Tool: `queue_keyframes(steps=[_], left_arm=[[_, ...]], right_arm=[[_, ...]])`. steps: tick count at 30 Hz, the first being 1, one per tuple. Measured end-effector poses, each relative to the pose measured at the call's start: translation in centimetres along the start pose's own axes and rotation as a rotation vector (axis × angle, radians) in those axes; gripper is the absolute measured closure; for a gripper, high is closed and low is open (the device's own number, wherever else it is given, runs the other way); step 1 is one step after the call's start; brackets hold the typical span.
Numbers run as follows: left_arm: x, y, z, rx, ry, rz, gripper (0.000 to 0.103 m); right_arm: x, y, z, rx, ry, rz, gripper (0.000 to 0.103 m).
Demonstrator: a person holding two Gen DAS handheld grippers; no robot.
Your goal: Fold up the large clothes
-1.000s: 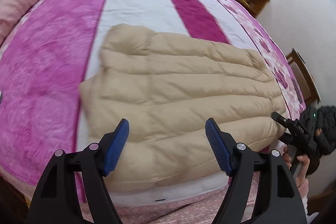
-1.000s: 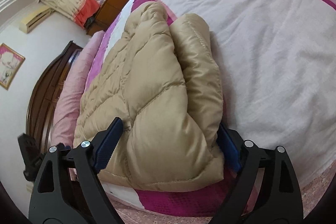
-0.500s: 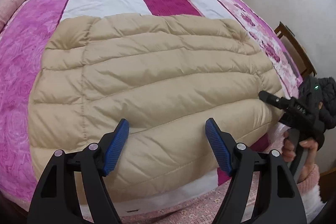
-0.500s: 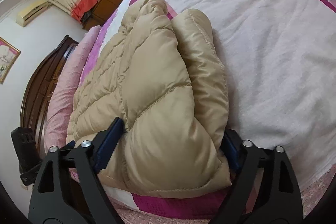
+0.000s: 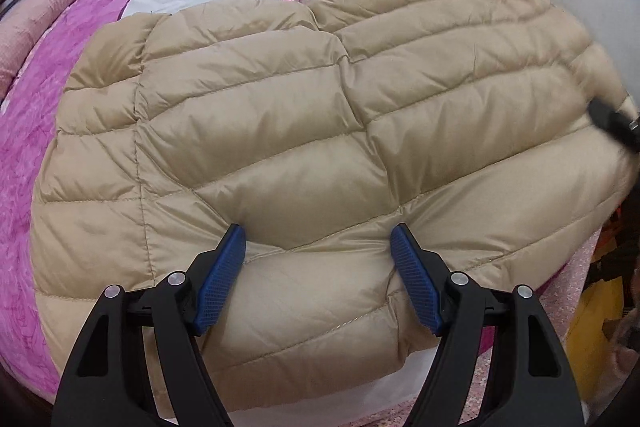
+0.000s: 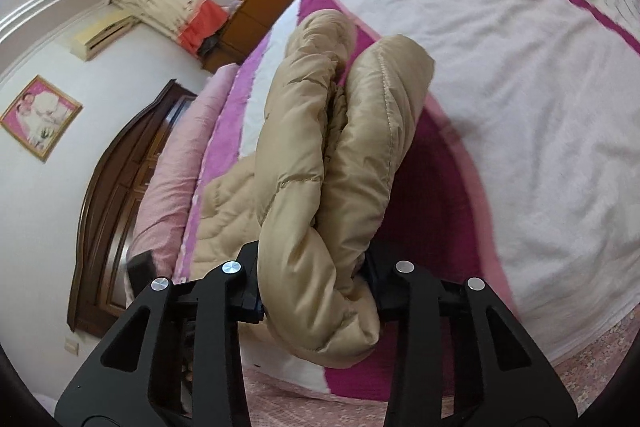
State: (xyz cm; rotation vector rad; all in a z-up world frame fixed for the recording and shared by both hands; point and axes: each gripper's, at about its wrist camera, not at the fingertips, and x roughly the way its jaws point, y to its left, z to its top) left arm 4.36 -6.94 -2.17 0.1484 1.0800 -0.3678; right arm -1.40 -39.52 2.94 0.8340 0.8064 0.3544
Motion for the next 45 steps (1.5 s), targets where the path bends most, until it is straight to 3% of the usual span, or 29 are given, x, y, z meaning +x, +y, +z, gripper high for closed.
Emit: queue_keyframes(steps=[16,18,22,27,28,31,35,41,45], left_arm=[[-1.5,0.3,-0.2,-0.01,-0.009,-0.002,0.038],[-3.1,1.0,-0.3,-0.022,-0.034,-0.035,0.038],[-6.5,3.4,-0.7,-0.042,-0.095,-0.03,0.038],[-8.8,7.5,-1.2,-0.102,-0.138,0.049,0.039],[-8.8,8.2,-1.2,-0.111,-0.141,0.056,0.04],[-8.3,10.5,-1.2,-0.162,-0.143,0.088,0.056],[-6.5,11.8,-1.3,-0.19,-0.113,0.022,0.073],[-4.6,12.7,-1.1,-0.22,-0.077,-0.044,0.076],[-6.4,13.7,-1.3,-0.257,-0.102,-0.04,0.076]], right_arm=[[1.7,9.1,-0.1,-0.263,0.082,-0.072,0.069],[1.7,9.8,-0.4,-0.296,0.078,-0.088,0.069],[2.3,11.1,-0.6,-0.326,0.083,-0.104,0.069],[3.0,12.2,-0.8,-0.356,0.091,-0.121,0.069],[3.1,12.5,-0.9,-0.366,0.094,-0.124,0.069],[3.7,13.7,-1.0,-0.4,0.105,-0.136,0.069],[4.7,15.2,-1.4,-0.443,0.13,-0.14,0.069],[7.9,17.6,-2.2,-0.485,0.218,-0.096,0.068],[11.0,18.9,-3.1,-0.502,0.281,-0.056,0.067]])
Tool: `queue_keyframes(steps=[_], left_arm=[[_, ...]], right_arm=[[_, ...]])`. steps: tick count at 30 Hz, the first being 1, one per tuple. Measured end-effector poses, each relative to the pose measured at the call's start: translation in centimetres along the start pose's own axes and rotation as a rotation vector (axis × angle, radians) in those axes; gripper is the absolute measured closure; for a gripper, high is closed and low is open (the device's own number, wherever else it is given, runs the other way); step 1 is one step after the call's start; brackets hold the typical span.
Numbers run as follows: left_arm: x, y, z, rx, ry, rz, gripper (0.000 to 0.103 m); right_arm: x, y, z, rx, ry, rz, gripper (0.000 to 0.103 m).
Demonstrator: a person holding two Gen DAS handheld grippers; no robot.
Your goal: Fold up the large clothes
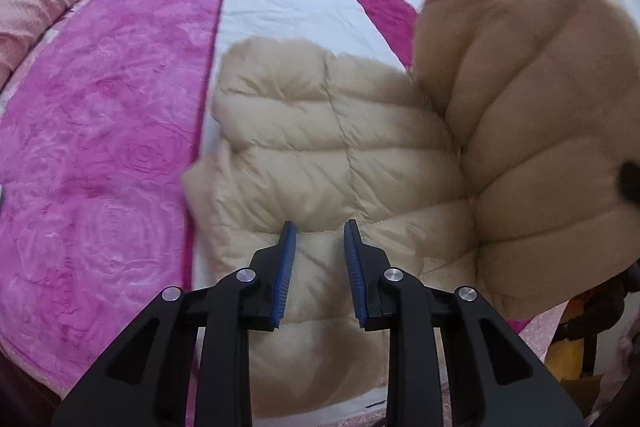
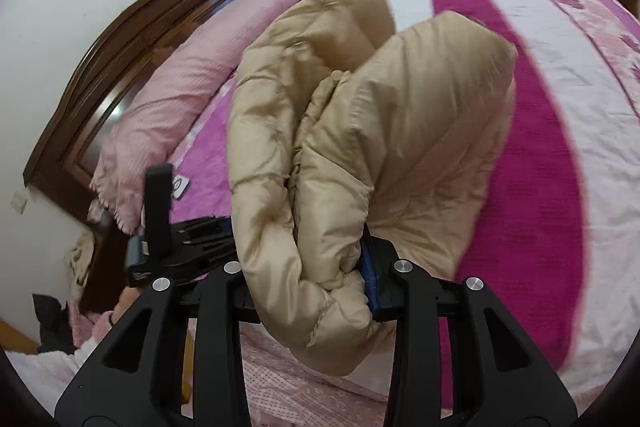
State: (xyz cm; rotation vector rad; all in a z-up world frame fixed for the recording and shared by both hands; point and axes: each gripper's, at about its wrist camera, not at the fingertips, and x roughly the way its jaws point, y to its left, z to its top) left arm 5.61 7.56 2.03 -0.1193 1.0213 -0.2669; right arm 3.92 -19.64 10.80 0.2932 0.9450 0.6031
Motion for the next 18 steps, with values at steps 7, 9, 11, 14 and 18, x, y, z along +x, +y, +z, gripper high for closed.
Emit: queue_keyframes(steps=[7,9,11,14,18], left_arm=[[-3.5,3.2,-0.4,-0.045,-0.051,0.067,0.076],[-4.1,4.1,-0.2,-0.051,-0.061,0.074,0.076],[-4.8,4.6,-0.1,-0.061,-0.069,0.069,0.076],[-6.0,5.0,0.2,-0.069,-0.078,0.044,0.069],[-7.8,4.4,0.4,-0.063,-0.097,-0.068,0.048]], right_arm=[[5.3,2.2,0.2,-0.047,0.084,0.013,0.065],[6.9,2.9,0.0,-0.072,0.11,0.002,0.063],[8.2,3.6,-0.3,-0.091,0.133,-0.001,0.059],[10.1,4.3,-0.8,-0.095,0.158,0.031,0.046],[11.0,4.2,-1.3,-0.02,0.139,0.165,0.032]])
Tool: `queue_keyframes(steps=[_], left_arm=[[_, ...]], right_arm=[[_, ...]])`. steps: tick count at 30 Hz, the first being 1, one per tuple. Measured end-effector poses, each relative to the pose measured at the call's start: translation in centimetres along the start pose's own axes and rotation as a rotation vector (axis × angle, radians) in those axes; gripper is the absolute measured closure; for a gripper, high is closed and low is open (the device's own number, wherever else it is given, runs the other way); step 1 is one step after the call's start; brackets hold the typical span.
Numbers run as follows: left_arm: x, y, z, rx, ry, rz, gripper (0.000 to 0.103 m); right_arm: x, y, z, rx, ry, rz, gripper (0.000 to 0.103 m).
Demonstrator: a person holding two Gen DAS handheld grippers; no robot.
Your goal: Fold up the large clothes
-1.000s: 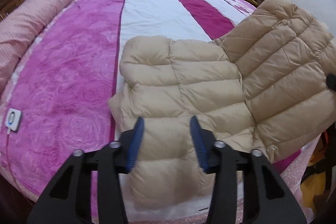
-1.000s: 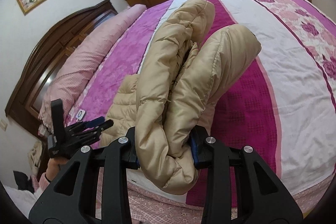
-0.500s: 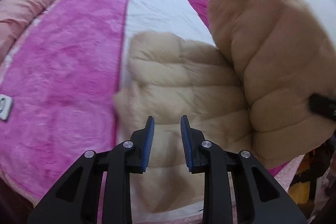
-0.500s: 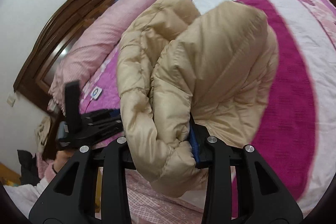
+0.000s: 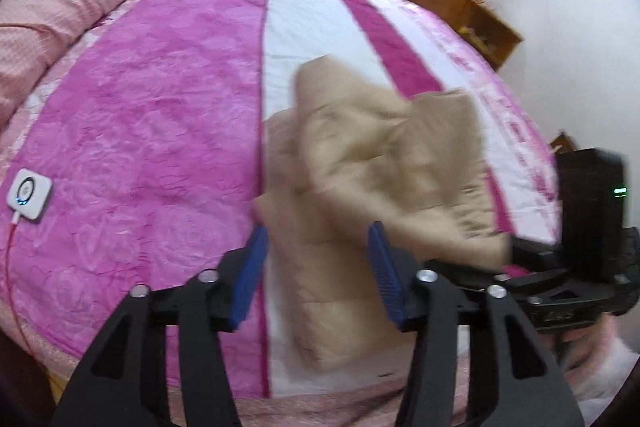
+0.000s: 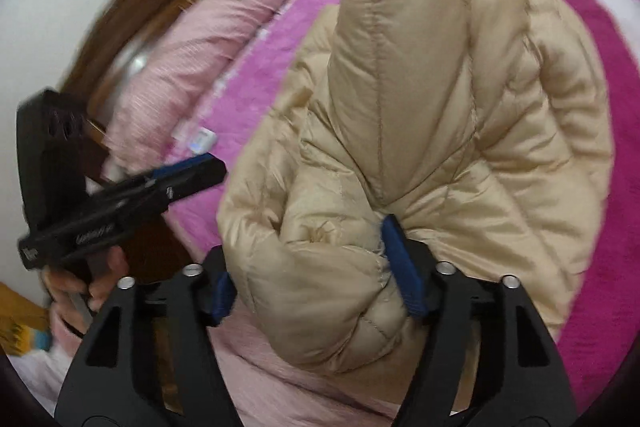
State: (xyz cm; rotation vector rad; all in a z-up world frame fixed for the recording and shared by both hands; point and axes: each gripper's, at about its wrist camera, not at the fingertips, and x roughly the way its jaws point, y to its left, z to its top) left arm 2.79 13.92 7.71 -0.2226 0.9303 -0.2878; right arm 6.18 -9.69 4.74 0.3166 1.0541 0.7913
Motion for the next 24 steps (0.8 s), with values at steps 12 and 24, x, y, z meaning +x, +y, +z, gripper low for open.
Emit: queue_keyframes(steps=[12,24], left_arm=[[1.8,-5.9,2.8,0.101,-0.033,-0.118,0.021],[5.5,-7.0,2.9,0.145,0.059,0.132,0.015]], right_arm=[[-8.5,0.8,-1.7,-0.035,-0.126,-0.003,0.029],[-7.9,-10.2,-3.6,0.211,-0.138,-0.108,0.034]])
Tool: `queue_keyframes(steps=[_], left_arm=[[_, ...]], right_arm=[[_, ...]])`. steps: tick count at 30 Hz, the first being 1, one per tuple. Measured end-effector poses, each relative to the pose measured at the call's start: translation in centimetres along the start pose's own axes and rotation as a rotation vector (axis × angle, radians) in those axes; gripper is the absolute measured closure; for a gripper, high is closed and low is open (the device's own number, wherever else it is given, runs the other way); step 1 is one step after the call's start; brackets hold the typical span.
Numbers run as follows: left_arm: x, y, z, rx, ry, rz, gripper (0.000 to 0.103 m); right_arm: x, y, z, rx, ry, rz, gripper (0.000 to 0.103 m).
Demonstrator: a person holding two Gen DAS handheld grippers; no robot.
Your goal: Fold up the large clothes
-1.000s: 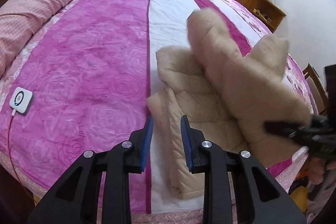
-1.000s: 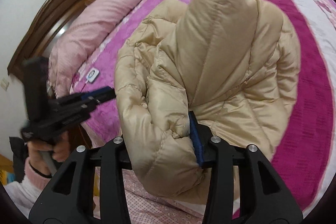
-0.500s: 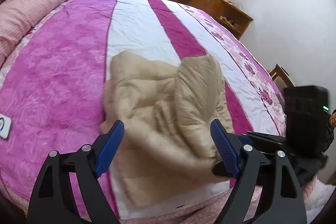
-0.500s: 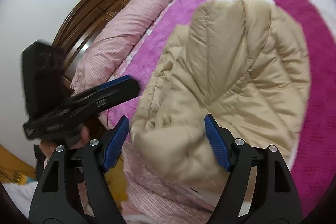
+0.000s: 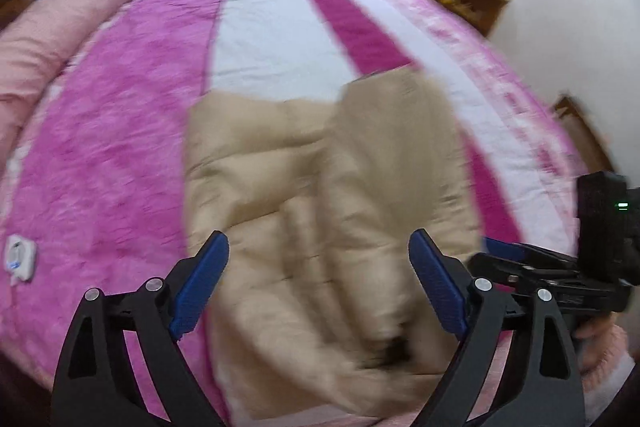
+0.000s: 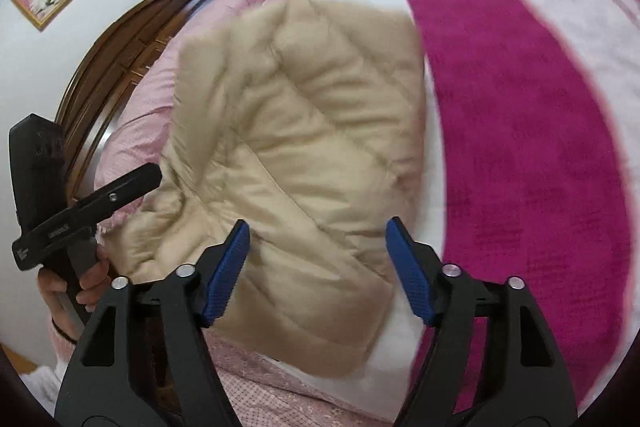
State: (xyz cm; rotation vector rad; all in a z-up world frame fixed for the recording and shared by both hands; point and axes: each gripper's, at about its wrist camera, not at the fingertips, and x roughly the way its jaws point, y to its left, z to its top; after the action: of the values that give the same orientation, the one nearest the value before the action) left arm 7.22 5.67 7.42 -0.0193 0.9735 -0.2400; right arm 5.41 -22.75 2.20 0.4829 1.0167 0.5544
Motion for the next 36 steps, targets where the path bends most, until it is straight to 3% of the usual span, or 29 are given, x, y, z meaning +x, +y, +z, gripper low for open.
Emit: queue_keyframes(steps=[3,7,10,14,21,23,25,27,34,36], left_arm=[[0.8,1.6,-1.3,-0.041,0.049,0.055,0.015],[0.9,5.1,-3.1,-0.151,0.07,0.031,0.015],[0.7,7.6,-4.4,-0.246,0.059,-0.035,0.014],[1.3,9.7,-5.9,-0.356,0.052,-0.191,0.012],[1.8,8.5,-6.9,-0.337,0.047,-0.26,0.009],[1.8,7.8,-6.7,-0.317,0.035,-0.254,0.008],[2.3,7.4,-6.7,-0.283,0.051,-0.192,0.008],[2.8,7.8,-7.0,-0.313,0.076,-0.152,0.008],[4.0,10.1,-8.9,-0.367,0.101,-0.115,0.007],[4.7,10.5,-9.4,-0.398,0.111,-0.14,0.007]], right_arm=[[0.9,1.0,-0.4,-0.012,-0.013,0.017,0.034],[2.0,3.3,-0.4,-0.065,-0.003,0.039,0.033],[2.7,4.4,-0.5,-0.109,0.013,0.052,0.033],[4.6,6.0,-0.5,-0.168,0.044,0.021,0.033],[5.8,6.4,-0.8,-0.208,0.064,-0.006,0.03],[6.0,6.4,-0.5,-0.207,0.065,-0.003,0.03],[5.9,6.2,-0.5,-0.205,0.063,0.005,0.031],[5.0,6.0,-0.4,-0.192,0.055,0.026,0.031],[3.5,2.0,-1.1,-0.071,0.041,-0.01,0.02],[4.6,0.7,-1.4,0.001,0.075,0.036,0.02]])
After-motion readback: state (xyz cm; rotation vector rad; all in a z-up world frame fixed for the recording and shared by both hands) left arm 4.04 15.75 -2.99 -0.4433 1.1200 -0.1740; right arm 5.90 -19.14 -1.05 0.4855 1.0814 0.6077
